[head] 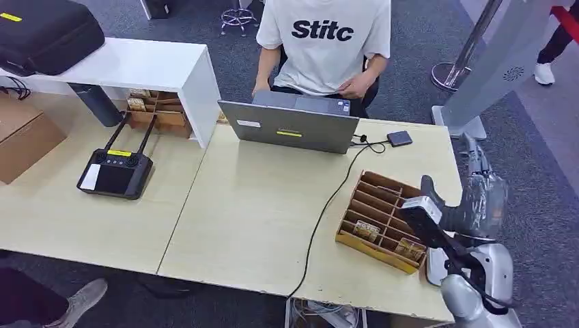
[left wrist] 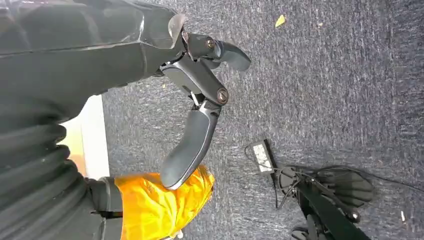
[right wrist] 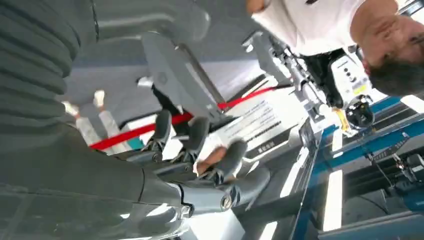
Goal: Pass the card to the sensor for recognition and then transmit it.
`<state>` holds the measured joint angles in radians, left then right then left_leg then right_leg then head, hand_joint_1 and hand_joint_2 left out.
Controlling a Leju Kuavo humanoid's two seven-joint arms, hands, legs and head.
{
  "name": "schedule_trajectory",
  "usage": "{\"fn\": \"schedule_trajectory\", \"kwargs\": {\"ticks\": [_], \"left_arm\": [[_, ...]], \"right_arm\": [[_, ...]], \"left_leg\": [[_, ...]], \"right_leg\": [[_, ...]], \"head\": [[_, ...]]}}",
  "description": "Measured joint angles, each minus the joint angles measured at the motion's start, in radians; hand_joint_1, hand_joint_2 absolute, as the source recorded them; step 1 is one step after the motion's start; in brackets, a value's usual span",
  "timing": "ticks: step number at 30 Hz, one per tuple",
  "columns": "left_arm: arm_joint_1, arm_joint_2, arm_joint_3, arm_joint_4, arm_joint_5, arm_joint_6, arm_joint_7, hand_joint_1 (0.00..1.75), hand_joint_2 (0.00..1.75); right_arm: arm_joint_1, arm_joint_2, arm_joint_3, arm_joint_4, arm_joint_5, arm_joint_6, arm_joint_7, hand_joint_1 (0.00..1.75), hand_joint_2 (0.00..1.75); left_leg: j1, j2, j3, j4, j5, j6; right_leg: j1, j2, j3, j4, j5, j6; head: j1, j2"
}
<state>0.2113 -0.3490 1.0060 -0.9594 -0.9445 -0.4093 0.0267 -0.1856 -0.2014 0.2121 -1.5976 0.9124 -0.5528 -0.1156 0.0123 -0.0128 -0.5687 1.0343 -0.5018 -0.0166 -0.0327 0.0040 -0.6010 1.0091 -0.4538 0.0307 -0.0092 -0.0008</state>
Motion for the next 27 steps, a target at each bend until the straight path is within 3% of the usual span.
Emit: {"fn": "schedule_trajectory", "kwargs": {"ticks": [3,6,8,15,27], "left_arm": [[0.0,0.0,0.002,0.002,0.0,-0.001,0.001,0.0,1.75],[0.0,0.0,0.003,0.002,0.0,-0.003,0.001,0.0,1.75],[-0.001,0.0,0.006,0.003,-0.001,-0.006,0.0,0.0,1.75],[-0.001,0.0,0.018,0.004,-0.013,-0.01,-0.01,0.0,1.75],[-0.001,0.0,0.018,0.004,-0.006,-0.014,-0.009,0.0,1.75]], "right_arm": [[0.006,0.0,0.004,-0.002,-0.096,0.028,-0.037,0.0,1.75],[0.019,0.0,0.005,-0.014,-0.274,0.107,-0.089,0.0,1.75],[0.024,0.0,0.005,-0.023,-0.324,0.139,-0.112,0.0,1.75],[0.036,0.0,0.004,-0.028,-0.355,0.185,-0.139,0.0,1.75],[0.036,-0.005,0.005,-0.018,-0.3,0.197,-0.103,0.0,1.75]], "left_leg": [[0.0,0.0,0.0,0.0,0.0,0.0],[0.0,0.0,0.0,0.0,0.0,0.0],[0.0,0.0,0.0,0.0,0.0,0.0],[0.0,0.0,0.0,0.0,0.0,0.0],[0.0,0.0,0.0,0.0,0.0,0.0]], "right_leg": [[0.0,0.0,0.0,0.0,0.0,0.0],[0.0,0.0,0.0,0.0,0.0,0.0],[0.0,0.0,0.0,0.0,0.0,0.0],[0.0,0.0,0.0,0.0,0.0,0.0],[0.0,0.0,0.0,0.0,0.0,0.0]], "head": [[0.0,0.0],[0.0,0.0],[0.0,0.0],[0.0,0.0],[0.0,0.0]]}}
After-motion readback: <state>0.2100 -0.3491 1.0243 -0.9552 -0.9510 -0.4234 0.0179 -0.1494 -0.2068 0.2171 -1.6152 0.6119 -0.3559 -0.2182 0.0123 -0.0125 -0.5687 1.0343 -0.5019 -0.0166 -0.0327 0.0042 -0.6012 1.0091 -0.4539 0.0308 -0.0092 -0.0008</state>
